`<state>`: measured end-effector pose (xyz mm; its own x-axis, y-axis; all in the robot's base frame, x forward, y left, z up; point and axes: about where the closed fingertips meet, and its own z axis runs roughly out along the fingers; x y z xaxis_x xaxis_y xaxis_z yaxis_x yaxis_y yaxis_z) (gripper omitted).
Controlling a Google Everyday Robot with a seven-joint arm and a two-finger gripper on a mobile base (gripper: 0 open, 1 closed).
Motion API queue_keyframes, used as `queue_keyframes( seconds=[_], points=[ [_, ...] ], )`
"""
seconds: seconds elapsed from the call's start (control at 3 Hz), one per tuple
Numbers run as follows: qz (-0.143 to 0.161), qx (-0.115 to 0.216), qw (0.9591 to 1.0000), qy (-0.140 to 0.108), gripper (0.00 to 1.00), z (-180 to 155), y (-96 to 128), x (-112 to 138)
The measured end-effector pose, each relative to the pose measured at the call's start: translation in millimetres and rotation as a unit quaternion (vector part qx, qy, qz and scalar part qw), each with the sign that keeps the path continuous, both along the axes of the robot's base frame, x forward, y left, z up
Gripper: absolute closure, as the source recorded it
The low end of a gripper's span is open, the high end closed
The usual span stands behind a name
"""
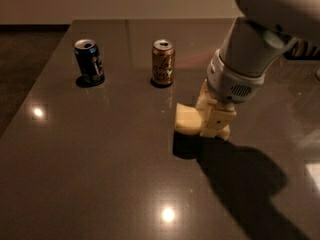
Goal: Pick sponge
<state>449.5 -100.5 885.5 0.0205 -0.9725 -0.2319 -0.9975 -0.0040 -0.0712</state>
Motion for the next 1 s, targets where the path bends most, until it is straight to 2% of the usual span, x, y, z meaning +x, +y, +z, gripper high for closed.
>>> queue_keyframes(
  seconds=[0.33,0.67,1.0],
  points=[
    [0.021,0.043,0.9988,-0.011,1.00,40,7,-5],
    [0.042,0.077,0.9957,-0.031,1.00,73,18,-7],
    [0.042,0.077,0.9957,-0.031,1.00,73,18,-7]
  ],
)
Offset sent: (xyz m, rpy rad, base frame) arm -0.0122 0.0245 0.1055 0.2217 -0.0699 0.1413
